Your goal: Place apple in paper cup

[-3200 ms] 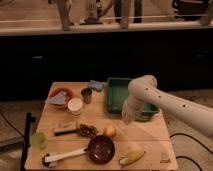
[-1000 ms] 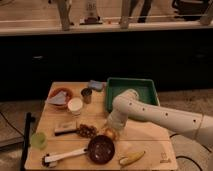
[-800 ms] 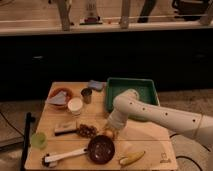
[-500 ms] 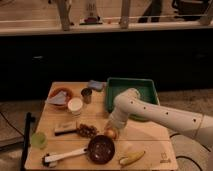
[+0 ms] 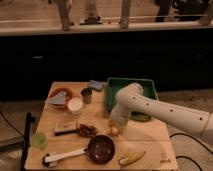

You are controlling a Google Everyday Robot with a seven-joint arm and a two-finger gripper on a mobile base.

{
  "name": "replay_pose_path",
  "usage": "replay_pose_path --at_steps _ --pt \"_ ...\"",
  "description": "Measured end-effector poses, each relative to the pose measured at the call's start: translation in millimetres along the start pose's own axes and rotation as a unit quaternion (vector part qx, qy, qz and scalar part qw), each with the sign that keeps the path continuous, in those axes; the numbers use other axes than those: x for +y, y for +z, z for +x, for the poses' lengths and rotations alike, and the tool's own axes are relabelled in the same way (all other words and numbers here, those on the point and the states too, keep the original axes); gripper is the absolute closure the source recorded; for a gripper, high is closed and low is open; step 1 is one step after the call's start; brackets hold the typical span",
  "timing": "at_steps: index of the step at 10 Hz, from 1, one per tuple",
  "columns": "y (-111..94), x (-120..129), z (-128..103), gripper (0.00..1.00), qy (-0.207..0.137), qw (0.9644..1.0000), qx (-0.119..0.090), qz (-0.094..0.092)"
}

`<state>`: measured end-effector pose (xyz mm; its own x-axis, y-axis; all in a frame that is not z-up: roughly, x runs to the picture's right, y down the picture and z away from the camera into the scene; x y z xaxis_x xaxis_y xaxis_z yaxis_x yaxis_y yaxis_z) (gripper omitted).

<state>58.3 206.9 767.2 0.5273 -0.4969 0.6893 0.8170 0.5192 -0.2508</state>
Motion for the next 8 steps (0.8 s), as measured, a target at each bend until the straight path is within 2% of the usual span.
replay_pose_path --at_steps 4,8 --pt "-33.6 2.7 5.0 1.0 -0.008 0.9998 0.015 0.009" --pt "-52.1 3.8 11.5 1.0 -0.011 0.9995 0.029 0.012"
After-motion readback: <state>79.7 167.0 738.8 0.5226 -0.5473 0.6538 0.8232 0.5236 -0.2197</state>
